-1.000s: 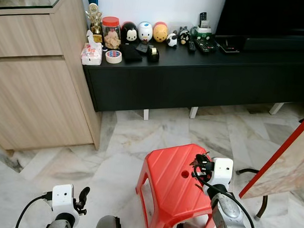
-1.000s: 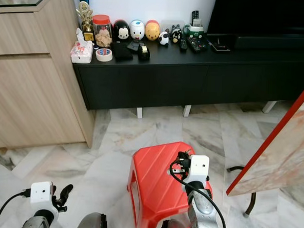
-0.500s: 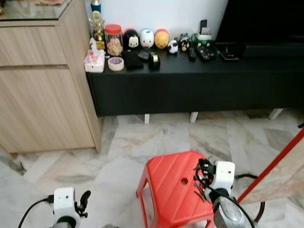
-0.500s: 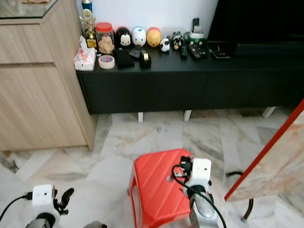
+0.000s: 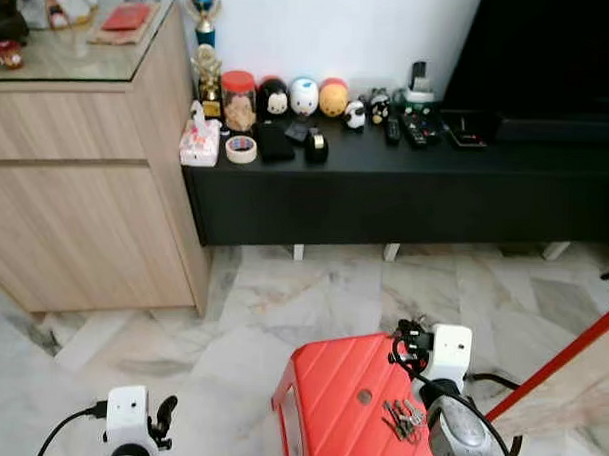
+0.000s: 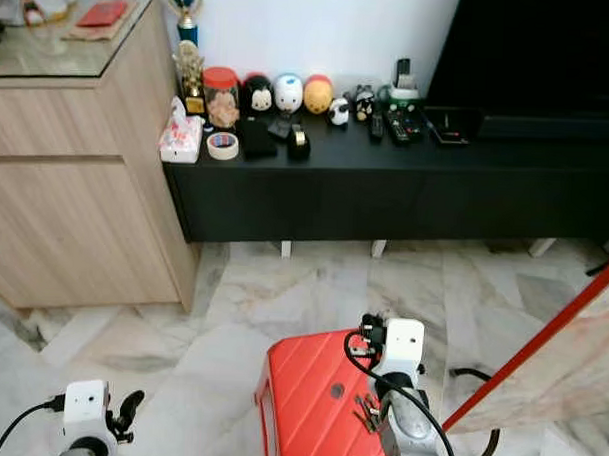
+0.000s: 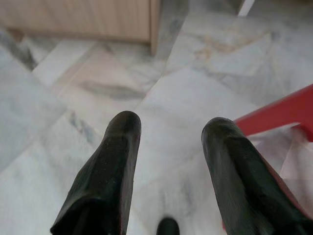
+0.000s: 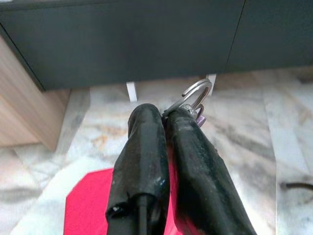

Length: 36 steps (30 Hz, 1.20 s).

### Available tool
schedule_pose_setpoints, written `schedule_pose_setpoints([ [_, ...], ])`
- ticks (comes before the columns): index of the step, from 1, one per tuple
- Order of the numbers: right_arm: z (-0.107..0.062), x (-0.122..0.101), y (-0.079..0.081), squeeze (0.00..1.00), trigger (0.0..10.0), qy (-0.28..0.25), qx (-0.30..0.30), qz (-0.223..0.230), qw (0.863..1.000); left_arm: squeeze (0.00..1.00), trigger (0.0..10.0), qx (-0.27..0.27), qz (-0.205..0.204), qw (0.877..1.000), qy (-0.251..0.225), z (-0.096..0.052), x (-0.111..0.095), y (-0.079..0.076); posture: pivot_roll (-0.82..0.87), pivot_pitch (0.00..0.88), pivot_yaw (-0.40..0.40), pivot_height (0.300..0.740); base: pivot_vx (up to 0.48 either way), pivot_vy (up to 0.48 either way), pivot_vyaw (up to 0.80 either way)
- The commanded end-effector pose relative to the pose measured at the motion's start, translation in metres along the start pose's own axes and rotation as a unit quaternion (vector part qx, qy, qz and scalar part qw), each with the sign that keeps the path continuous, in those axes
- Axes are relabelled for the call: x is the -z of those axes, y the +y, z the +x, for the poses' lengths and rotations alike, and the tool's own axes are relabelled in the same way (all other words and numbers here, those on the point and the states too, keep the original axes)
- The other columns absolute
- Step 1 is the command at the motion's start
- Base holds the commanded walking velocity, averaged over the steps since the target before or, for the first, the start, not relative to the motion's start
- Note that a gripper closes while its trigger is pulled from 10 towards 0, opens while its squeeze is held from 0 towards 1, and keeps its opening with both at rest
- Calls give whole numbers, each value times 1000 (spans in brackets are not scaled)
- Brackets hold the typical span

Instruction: Hang keys on a hook

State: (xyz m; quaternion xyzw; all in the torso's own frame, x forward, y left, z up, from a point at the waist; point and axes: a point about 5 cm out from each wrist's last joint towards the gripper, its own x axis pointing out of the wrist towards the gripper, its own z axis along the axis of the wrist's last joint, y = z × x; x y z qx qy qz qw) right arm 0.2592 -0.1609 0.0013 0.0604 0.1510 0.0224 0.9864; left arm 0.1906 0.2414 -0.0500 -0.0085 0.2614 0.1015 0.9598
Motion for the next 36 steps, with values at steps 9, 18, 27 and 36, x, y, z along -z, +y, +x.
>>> schedule_pose_setpoints([
  [9, -13, 40, -16, 0, 10000, 125, 5, -113, 986, 0, 10000, -17, -4, 999, 35, -5, 14, 3, 60, 0, -71, 740, 0, 0, 0],
  [18, -13, 44, -18, 0, 10000, 175, -61, -188, 964, 0, 10000, -19, -2, 999, 39, -5, 16, 5, 52, 0, -60, 740, 0, 0, 0],
  [27, 2, 22, -18, 0, 10000, 137, -53, -196, 970, 0, 10000, -15, -1, 999, 39, -4, 15, 2, 52, 0, -62, 740, 0, 0, 0],
  [36, 0, 28, -9, 0, 10000, 113, 31, -4, 993, 0, 10000, -11, -10, 999, 52, -6, 20, 1, 58, 0, -58, 740, 0, 0, 0],
])
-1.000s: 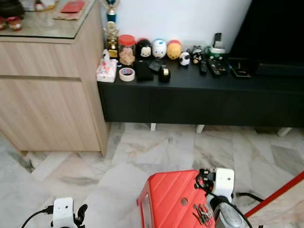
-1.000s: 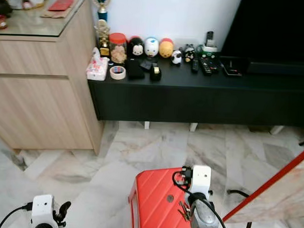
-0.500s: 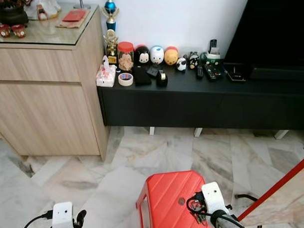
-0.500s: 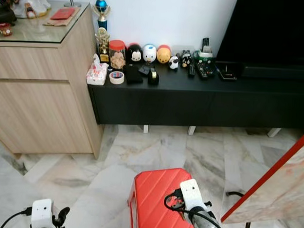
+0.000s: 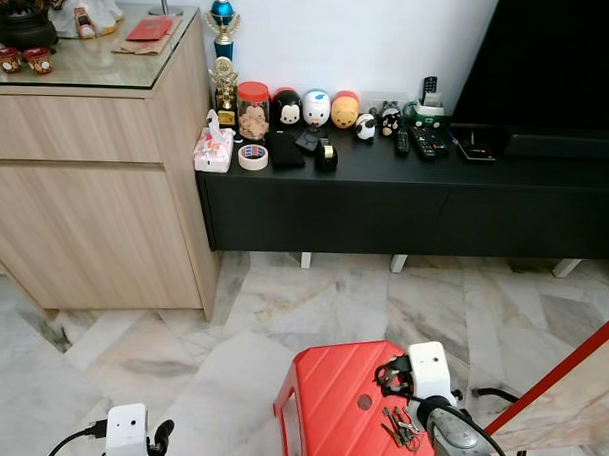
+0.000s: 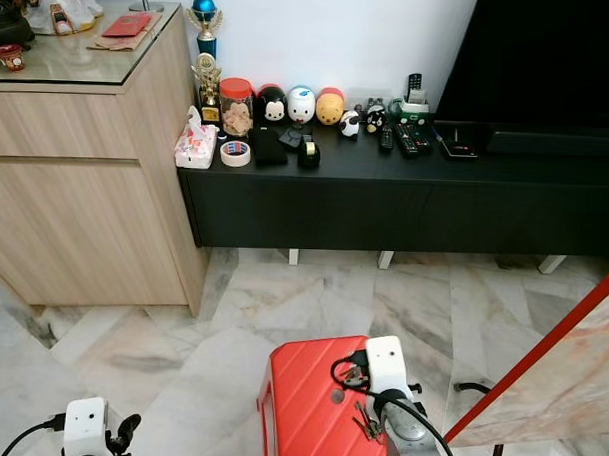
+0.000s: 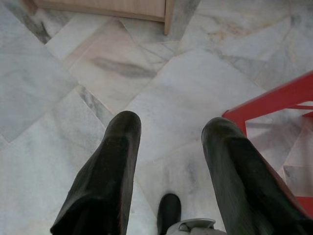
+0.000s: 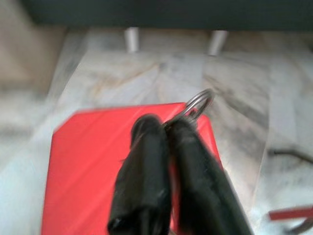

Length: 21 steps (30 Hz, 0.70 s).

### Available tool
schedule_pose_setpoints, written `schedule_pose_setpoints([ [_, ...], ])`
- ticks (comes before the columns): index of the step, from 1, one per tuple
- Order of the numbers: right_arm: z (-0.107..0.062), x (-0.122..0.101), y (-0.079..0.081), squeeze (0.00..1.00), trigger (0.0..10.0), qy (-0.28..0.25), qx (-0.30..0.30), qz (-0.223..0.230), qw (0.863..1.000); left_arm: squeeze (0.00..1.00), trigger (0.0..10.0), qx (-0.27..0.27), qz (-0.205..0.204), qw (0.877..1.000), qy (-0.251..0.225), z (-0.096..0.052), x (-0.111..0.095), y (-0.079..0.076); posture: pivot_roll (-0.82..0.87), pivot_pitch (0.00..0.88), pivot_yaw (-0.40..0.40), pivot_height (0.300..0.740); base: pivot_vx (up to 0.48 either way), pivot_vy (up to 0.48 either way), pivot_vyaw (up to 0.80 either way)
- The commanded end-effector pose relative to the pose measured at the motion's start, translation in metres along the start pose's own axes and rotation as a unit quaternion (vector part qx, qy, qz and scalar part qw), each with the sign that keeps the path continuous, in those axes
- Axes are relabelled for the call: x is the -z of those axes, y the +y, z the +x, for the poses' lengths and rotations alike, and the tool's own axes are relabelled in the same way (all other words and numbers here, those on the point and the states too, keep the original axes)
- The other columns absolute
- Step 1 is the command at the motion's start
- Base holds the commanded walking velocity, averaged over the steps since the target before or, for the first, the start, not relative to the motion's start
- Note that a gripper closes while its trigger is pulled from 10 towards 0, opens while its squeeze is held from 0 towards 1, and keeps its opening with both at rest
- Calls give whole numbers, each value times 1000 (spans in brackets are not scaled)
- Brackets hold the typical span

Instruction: Hang keys on a hook

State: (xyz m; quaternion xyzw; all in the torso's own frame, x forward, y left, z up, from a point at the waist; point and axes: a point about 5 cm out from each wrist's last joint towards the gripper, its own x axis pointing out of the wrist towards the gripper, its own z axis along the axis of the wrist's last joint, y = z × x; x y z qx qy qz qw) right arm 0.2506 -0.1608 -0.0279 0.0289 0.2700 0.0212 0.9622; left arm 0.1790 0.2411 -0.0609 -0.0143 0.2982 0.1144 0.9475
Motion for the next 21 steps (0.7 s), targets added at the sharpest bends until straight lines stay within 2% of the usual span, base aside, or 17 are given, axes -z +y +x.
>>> schedule_pose_setpoints([
  [1, -2, -1, -5, 0, 10000, -10, 21, 40, 999, 0, 10000, 2, -5, 1000, 13, -1, 5, 0, 61, 0, -57, 740, 0, 0, 0],
  [2, -2, 0, -4, 0, 10000, -15, 29, 57, 998, 0, 10000, 1, -7, 1000, 15, -2, 6, 1, 60, 0, -56, 740, 0, 0, 0],
  [4, -2, 0, -4, 0, 10000, -19, 32, 57, 998, 0, 10000, 3, -5, 1000, 19, -3, 8, 2, 59, 0, -55, 740, 0, 0, 0],
  [6, -2, -2, 0, 0, 10000, -24, 24, 32, 999, 0, 10000, 5, -3, 1000, 27, -4, 11, 5, 52, 0, -55, 740, 0, 0, 0],
  [11, -2, -4, 3, 0, 10000, -30, 23, 42, 998, 0, 10000, 0, -4, 999, 47, -5, 15, 11, 55, 0, -56, 740, 0, 0, 0],
  [15, -2, -4, 5, 0, 10000, -32, 18, 24, 999, 0, 10000, -3, -5, 998, 65, -8, 20, 17, 54, 0, -54, 740, 0, 0, 0],
  [21, -2, -4, 6, 0, 10000, -34, 18, 27, 999, 0, 10000, -6, -7, 997, 79, -9, 22, 21, 53, 0, -56, 740, 0, 0, 0],
])
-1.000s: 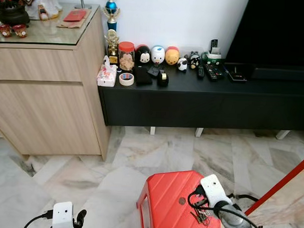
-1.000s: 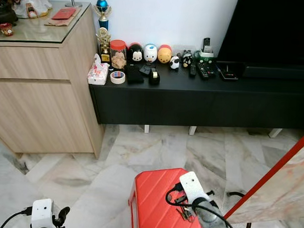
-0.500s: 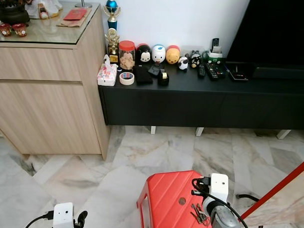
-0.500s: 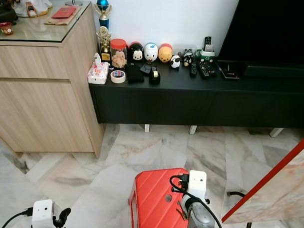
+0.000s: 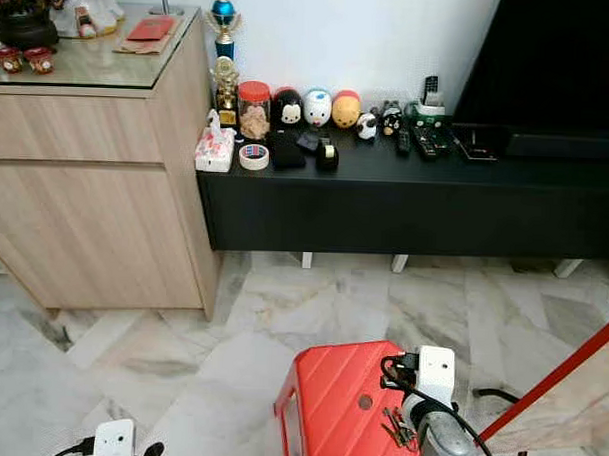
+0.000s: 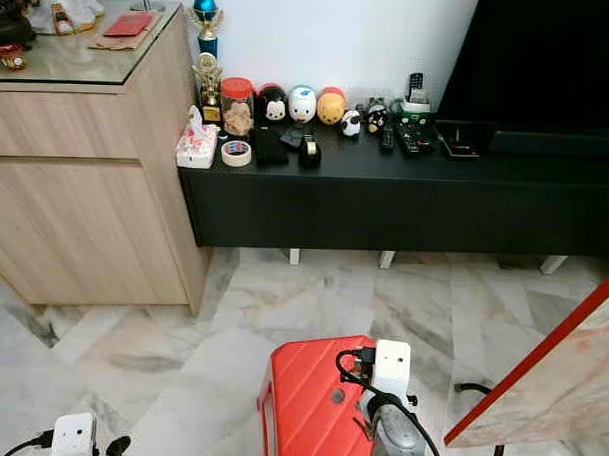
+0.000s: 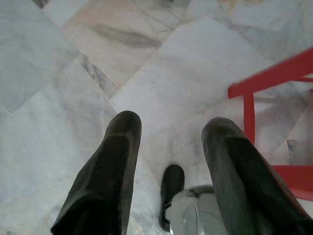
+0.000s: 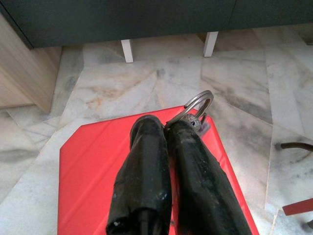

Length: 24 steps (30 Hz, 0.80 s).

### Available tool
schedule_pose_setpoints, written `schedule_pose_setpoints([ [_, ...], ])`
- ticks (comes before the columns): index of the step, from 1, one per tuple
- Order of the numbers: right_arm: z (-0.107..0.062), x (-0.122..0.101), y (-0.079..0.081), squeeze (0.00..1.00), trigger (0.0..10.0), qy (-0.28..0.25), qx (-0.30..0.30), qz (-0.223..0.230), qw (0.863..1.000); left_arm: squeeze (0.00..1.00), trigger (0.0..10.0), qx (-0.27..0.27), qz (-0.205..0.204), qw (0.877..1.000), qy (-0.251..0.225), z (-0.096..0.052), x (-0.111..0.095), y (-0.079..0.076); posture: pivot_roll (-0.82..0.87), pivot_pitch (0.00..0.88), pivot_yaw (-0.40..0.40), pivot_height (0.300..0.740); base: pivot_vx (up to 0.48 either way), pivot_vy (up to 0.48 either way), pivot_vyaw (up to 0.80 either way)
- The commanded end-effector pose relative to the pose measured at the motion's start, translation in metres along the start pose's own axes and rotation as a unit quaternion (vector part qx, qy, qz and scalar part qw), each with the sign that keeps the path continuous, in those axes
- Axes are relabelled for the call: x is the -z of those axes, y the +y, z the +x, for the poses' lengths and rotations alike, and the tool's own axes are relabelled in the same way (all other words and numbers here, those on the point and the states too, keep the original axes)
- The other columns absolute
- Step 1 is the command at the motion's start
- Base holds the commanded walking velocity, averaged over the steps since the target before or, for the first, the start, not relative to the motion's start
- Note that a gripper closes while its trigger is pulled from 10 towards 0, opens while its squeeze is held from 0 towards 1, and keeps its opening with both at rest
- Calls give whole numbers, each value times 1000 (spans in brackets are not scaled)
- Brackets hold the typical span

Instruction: Hang keys on a hook

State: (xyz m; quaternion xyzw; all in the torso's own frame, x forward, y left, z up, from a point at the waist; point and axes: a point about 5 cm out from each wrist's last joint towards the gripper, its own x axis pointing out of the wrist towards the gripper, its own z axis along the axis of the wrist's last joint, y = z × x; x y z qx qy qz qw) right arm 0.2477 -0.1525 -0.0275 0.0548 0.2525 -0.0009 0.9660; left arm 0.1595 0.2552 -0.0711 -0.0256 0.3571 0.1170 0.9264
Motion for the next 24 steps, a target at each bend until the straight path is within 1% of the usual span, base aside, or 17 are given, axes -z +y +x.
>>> schedule_pose_setpoints([
  [1, 0, -6, -2, 0, 10000, -15, 4, -3, 1000, 0, 10000, -4, -3, 1000, 17, -1, 5, 4, 53, 0, -56, 740, 0, 0, 0],
  [9, 1, -7, -4, 0, 10000, -15, 5, -6, 1000, 0, 10000, -5, -5, 1000, 29, -1, 5, 5, 53, 0, -57, 740, 0, 0, 0],
  [24, 2, -6, 0, 0, 10000, -12, 0, -8, 1000, 0, 10000, 0, -2, 1000, 26, -1, 5, 5, 55, 0, -52, 740, -261, 0, 0],
])
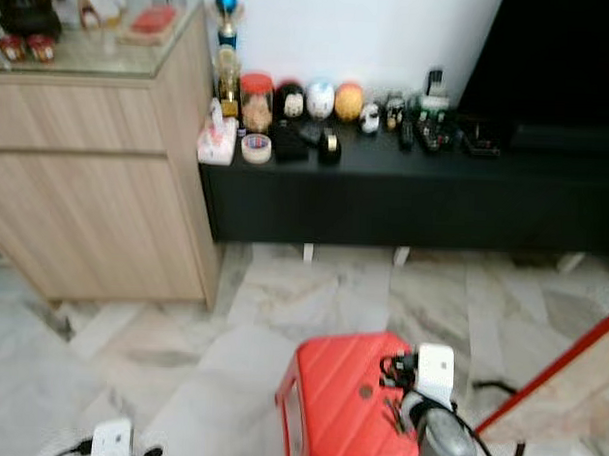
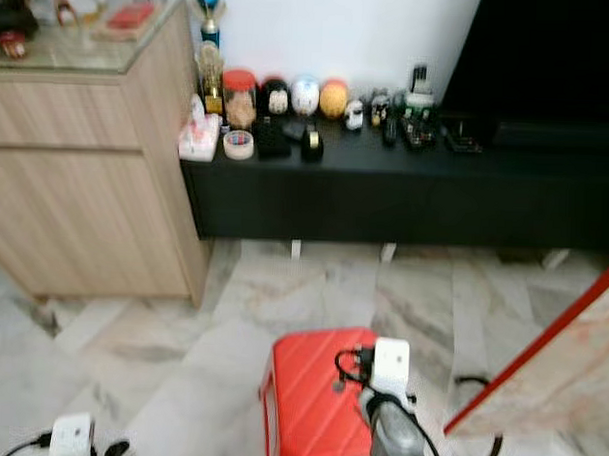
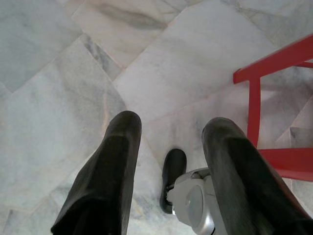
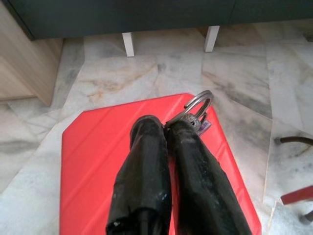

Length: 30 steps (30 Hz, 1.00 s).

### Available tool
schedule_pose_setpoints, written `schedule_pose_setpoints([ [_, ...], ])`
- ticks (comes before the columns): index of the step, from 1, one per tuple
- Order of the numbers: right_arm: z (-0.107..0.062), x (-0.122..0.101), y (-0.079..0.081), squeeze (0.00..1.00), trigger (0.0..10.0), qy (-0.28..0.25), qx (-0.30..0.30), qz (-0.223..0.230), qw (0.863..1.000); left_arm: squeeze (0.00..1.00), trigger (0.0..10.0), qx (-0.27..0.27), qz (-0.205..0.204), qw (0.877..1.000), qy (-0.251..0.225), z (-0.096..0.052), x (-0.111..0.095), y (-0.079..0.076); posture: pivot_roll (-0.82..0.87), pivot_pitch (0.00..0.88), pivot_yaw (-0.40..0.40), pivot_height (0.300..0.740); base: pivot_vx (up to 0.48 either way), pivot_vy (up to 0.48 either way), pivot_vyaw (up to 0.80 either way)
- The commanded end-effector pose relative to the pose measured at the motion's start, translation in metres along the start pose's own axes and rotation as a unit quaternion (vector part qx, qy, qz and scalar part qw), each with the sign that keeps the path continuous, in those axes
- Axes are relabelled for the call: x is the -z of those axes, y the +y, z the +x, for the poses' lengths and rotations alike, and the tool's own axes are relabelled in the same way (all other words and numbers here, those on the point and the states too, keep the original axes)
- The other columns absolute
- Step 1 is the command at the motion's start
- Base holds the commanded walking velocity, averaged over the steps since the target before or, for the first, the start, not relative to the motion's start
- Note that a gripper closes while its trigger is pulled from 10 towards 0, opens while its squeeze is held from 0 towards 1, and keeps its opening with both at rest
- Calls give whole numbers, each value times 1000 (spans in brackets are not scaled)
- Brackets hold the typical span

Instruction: Hang keys on a hook

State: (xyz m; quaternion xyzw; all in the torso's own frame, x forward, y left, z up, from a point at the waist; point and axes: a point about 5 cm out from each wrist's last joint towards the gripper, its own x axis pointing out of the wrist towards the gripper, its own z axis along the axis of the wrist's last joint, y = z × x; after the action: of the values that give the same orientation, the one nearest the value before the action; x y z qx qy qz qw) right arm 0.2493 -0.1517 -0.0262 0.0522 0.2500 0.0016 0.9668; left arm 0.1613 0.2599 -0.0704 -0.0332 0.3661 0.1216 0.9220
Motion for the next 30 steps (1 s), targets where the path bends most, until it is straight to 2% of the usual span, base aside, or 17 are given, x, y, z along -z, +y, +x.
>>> schedule_pose_setpoints([
  [1, 1, -4, 0, 0, 10000, -10, 1, -3, 1000, 0, 10000, 2, 7, 1000, 15, -3, 7, 1, 57, 0, -50, 740, -259, 0, 0],
  [9, 1, -4, 2, 0, 10000, -9, -1, -2, 1000, 0, 10000, 1, 9, 1000, 16, -3, 8, 2, 59, 0, -48, 740, -257, 0, 0],
  [30, 1, -4, 3, 0, 10000, -7, 0, -1, 1000, 0, 10000, 4, 14, 1000, 19, -4, 13, -2, 65, 0, -52, 740, 0, 0, 0],
])
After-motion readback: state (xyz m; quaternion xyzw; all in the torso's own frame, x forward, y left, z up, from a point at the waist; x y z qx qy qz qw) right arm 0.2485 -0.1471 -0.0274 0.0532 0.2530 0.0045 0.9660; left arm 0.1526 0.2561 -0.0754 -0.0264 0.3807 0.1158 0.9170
